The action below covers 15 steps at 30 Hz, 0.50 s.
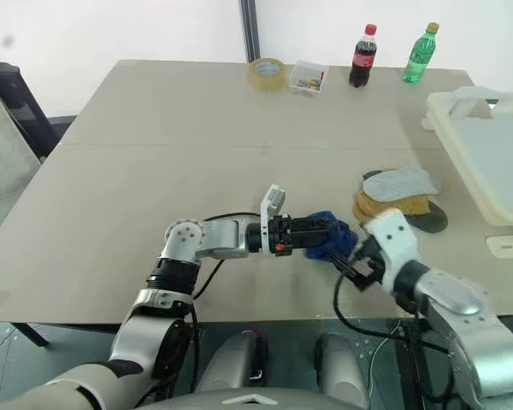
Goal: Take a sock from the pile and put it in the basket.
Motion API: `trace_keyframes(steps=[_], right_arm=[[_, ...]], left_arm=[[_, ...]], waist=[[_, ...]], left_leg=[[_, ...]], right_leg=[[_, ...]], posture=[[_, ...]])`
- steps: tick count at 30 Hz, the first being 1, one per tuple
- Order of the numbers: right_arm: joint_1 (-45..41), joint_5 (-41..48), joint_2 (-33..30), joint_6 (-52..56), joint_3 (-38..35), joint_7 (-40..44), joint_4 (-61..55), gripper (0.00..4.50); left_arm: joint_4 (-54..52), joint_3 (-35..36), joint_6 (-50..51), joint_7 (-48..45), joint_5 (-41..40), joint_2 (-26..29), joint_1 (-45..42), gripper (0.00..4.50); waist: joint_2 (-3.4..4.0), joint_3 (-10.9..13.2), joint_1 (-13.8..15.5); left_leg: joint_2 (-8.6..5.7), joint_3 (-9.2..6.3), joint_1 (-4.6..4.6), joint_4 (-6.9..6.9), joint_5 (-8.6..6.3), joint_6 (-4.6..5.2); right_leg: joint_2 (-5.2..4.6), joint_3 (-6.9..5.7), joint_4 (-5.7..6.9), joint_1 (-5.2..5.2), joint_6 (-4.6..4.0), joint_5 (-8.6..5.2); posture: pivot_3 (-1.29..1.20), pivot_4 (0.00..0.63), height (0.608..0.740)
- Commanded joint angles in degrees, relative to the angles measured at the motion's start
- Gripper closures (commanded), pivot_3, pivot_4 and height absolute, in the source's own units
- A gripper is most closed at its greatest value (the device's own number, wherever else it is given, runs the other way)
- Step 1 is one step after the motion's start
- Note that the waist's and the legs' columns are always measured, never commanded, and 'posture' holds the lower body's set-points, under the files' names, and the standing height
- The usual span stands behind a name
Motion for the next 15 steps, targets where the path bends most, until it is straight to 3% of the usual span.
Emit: trace_keyframes(steps=[1,7,15], right_arm=[[-2.57,-0.65,2.43,0.66,0.59,-4.81,2.29,0.02],[-1.31,-2.18,1.77,-0.05,0.18,-8.01,7.22,0.02],[-0.7,3.11,7.68,8.52,-6.07,-11.41,7.95,0.02]], left_arm=[[-0.1,0.67,0.25,-2.81,2.22,-0.84,-1.31,0.76],[-0.39,2.04,1.1,-4.87,5.16,-1.35,-1.28,0.76],[-1.71,3.63,2.85,-6.22,7.68,-1.74,-0.23,0.76]], waist=[[0.01,0.0,0.11],[0.01,0.0,0.1],[0.02,-0.01,0.05]], left_leg=[[-0.01,0.0,-0.01,0.0,0.0,0.0],[-0.1,-0.02,-0.33,0.0,-0.01,0.03],[-0.21,-0.02,-0.46,0.08,0.0,0.03]], right_leg=[[-0.02,0.0,0.0,-0.01,-0.01,0.0],[-0.02,0.01,-0.04,-0.23,0.0,0.0],[0.02,0.03,0.23,-0.45,0.01,0.01]], posture=[[0.0,0.15,0.74],[0.0,0.15,0.74],[0.0,0.15,0.74]])
